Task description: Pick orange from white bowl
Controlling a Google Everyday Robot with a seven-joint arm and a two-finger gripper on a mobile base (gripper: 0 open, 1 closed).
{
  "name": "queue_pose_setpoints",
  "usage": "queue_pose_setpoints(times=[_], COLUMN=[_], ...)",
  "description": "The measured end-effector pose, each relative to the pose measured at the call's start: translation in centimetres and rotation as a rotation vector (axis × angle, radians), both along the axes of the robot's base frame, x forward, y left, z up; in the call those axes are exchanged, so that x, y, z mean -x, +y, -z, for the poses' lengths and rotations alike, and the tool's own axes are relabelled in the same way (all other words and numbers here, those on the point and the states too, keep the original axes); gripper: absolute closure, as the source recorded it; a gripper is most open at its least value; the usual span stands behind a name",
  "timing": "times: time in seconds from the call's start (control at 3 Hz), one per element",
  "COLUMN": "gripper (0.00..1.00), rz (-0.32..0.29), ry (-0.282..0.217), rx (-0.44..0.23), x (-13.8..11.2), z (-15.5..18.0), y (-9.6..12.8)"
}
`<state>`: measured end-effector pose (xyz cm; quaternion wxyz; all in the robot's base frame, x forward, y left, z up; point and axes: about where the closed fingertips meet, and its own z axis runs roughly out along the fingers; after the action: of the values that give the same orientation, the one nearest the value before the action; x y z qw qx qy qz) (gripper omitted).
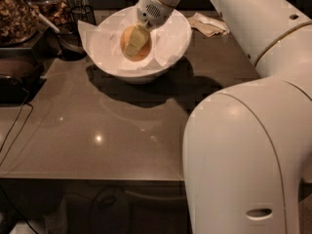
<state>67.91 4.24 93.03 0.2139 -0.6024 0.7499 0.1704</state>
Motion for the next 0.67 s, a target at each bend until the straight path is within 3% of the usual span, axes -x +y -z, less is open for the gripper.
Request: queue_pose_setpoints(times=[0.33, 0.67], gripper=[1.0, 1.0], rz=[-0.001, 0.005], ry=[-0.014, -0.035], rx=[-0.011, -0.055], x=[0.2, 2.0], z=[-0.5, -1.7], y=[0.4, 0.4])
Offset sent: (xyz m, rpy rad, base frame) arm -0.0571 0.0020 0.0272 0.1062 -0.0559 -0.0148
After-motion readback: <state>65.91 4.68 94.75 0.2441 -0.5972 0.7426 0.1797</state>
